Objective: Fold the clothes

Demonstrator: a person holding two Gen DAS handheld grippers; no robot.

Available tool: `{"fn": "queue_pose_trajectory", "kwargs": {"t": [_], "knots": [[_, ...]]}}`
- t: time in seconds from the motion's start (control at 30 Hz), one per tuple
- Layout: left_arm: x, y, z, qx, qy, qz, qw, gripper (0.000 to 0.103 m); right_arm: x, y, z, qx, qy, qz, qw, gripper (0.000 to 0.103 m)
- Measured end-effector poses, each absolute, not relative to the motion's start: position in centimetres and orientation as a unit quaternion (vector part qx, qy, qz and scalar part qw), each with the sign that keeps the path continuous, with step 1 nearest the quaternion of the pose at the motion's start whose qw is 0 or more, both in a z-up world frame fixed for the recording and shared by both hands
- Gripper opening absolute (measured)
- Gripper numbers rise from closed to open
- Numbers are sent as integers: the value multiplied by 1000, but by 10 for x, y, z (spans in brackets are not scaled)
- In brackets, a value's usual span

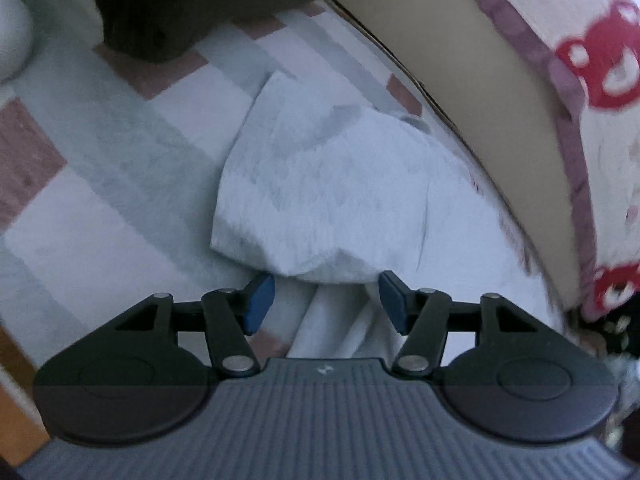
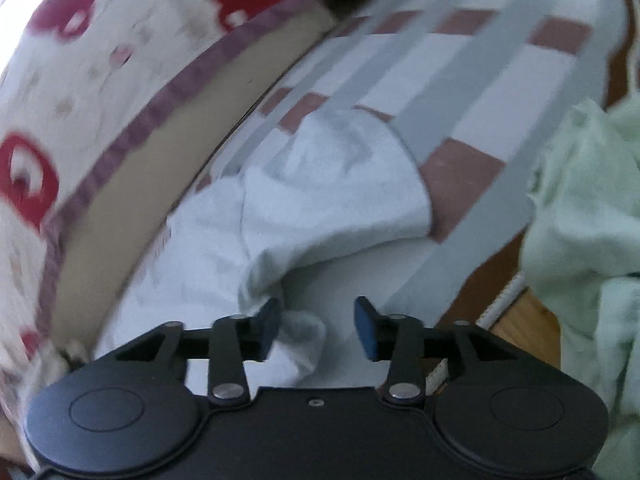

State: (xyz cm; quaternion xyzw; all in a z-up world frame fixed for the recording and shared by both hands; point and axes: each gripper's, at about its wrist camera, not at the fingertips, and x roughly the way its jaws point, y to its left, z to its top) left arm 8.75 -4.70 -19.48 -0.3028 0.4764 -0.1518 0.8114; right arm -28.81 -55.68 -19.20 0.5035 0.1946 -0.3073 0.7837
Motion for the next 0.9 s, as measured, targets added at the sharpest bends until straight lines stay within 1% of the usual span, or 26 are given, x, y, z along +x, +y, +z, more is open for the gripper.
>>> {"fn": "queue_pose_trajectory", "kwargs": {"t": [0.13, 0.2, 0.27, 0.33, 0.4, 0.47, 0.5, 0.53, 0.57, 0.6, 0.63, 0.67, 0.8, 0.9], "knots": [[109, -56, -195, -314, 478, -159, 805, 63, -294, -576, -203, 575, 156, -307, 742, 63], [117, -59, -196, -314, 472, -166, 807, 68, -290, -585, -209, 604, 143, -303, 723, 65], [124, -61, -196, -313, 466, -173, 810, 73, -275, -590, -210, 598, 144, -306, 727, 66], [129, -62, -196, -310, 461, -177, 812, 73, -261, -595, -210, 592, 144, -309, 730, 68], [134, -63, -195, -308, 455, -177, 817, 73, -246, -601, -210, 578, 144, -318, 738, 68], [138, -64, -194, -300, 450, -176, 823, 69, -234, -606, -206, 540, 142, -338, 758, 68], [140, -68, -193, -288, 447, -173, 829, 65, -228, -610, -204, 519, 145, -343, 769, 68], [141, -72, -191, -266, 446, -168, 838, 58, -222, -614, -203, 497, 149, -348, 781, 67], [142, -78, -189, -241, 445, -162, 847, 31, -216, -616, -201, 475, 156, -352, 791, 63], [142, -84, -188, -210, 444, -158, 857, 11, -209, -617, -199, 452, 167, -354, 801, 40], [141, -90, -186, -176, 443, -154, 865, 9, -204, -618, -196, 430, 178, -354, 812, 12], [137, -94, -181, -152, 431, -150, 876, 7, -199, -617, -193, 406, 188, -353, 822, 7], [109, -106, -147, -72, 352, -121, 925, 5, -193, -603, -163, 260, 209, -371, 867, 3], [107, -102, -151, -70, 360, -103, 925, 4, -197, -595, -146, 175, 202, -372, 889, 2]]}}
